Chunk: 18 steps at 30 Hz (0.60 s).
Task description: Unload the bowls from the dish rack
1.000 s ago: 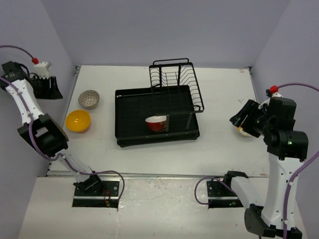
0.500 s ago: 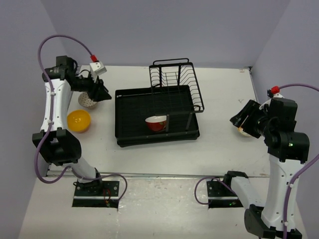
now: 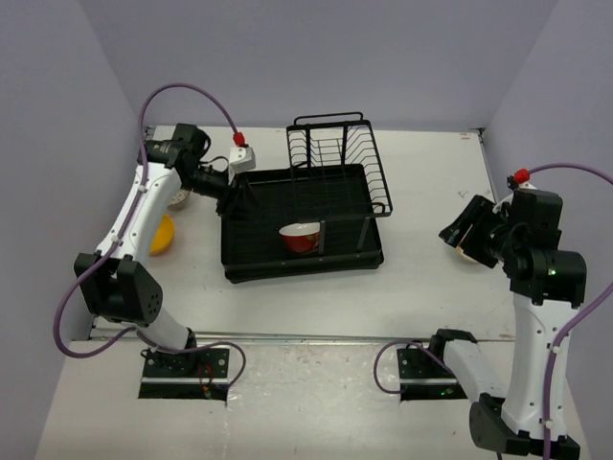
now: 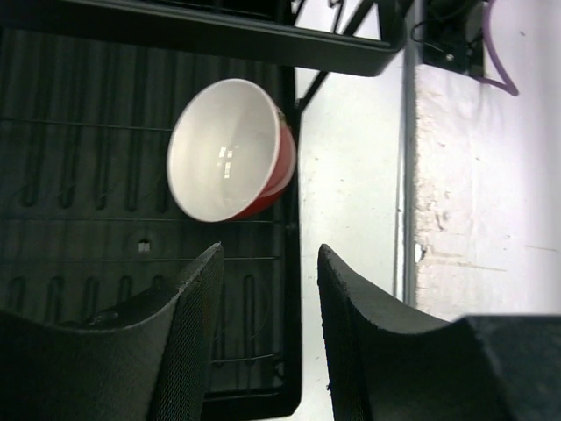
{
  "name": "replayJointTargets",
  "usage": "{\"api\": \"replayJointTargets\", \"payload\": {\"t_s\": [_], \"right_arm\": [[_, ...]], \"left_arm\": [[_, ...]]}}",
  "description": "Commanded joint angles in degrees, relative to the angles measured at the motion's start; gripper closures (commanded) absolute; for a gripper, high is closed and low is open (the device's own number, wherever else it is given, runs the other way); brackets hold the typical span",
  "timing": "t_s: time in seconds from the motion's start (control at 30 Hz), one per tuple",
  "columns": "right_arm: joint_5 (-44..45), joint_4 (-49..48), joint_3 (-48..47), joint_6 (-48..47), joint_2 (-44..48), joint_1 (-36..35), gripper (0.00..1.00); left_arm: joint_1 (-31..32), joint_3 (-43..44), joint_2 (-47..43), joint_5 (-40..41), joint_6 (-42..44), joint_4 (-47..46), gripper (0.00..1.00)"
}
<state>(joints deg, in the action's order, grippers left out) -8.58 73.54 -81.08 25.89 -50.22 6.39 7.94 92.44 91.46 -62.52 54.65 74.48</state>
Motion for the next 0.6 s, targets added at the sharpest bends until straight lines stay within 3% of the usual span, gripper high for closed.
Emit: {"api": "replayJointTargets", "payload": {"t_s": [0.0,0.3,0.57], "right_arm": [[-0.5,-1.8,-0.4,-0.6,0.4,-0.2,0.4],[-1.5,-1.9,-0.6,0.0,0.5,-0.2,0.4],[-1.7,-0.7,-1.6,0.1,0.5,-0.1,0.4]], "left_arm": [[1.8,-3.5,-2.2,-3.3,2.2,0.1,0.51],[4.8,-13.0,-3.1,-3.6,1.5,-8.5,0.51],[7.0,-14.5,-0.3,-3.6,1.1,-12.2,0.52]]}}
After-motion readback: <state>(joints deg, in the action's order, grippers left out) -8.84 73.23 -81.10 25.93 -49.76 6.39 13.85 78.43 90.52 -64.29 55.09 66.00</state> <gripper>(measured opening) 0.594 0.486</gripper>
